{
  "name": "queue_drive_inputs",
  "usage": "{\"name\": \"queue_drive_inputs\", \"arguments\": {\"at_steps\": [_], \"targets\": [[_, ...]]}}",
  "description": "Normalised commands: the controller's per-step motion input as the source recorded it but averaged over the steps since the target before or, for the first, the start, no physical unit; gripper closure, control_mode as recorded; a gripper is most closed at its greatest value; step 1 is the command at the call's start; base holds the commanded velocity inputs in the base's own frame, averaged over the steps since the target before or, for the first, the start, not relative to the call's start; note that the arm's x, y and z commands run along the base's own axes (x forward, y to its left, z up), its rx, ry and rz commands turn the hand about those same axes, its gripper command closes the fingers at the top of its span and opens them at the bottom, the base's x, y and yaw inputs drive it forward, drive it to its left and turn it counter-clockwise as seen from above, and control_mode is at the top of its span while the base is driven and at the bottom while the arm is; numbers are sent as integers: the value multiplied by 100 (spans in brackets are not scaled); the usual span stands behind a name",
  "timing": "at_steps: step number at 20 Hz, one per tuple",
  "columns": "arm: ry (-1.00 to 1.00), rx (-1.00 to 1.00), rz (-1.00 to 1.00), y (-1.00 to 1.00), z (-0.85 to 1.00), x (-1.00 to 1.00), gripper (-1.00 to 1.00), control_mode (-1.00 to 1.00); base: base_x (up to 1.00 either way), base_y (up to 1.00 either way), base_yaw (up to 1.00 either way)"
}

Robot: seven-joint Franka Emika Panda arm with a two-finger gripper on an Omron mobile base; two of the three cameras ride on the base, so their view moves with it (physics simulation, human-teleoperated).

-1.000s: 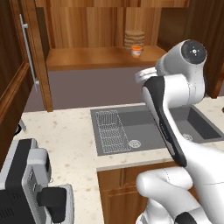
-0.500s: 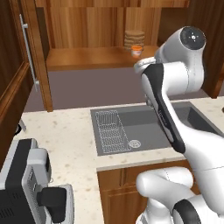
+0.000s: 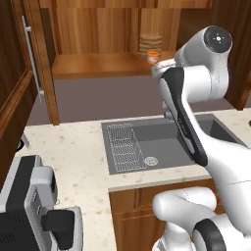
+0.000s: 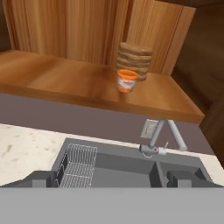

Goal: Pick the avocado and bread from the counter and place them on the plate. Then pick the jam from the cabinet and place it next to the plate. Lastly close the cabinet door.

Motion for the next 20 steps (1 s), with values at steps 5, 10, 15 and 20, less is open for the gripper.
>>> {"name": "queue_drive_inputs", "arguments": {"at_steps": [5, 10, 15, 20], "targets": [[0, 0, 0, -20, 0, 38, -100, -100, 0, 0, 0], [0, 1, 0, -11, -1, 48, -100, -100, 0, 0, 0], [0, 6, 0, -2, -7, 60, -100, -100, 0, 0, 0], [1, 4, 0, 0, -10, 56, -100, -100, 0, 0, 0]]}}
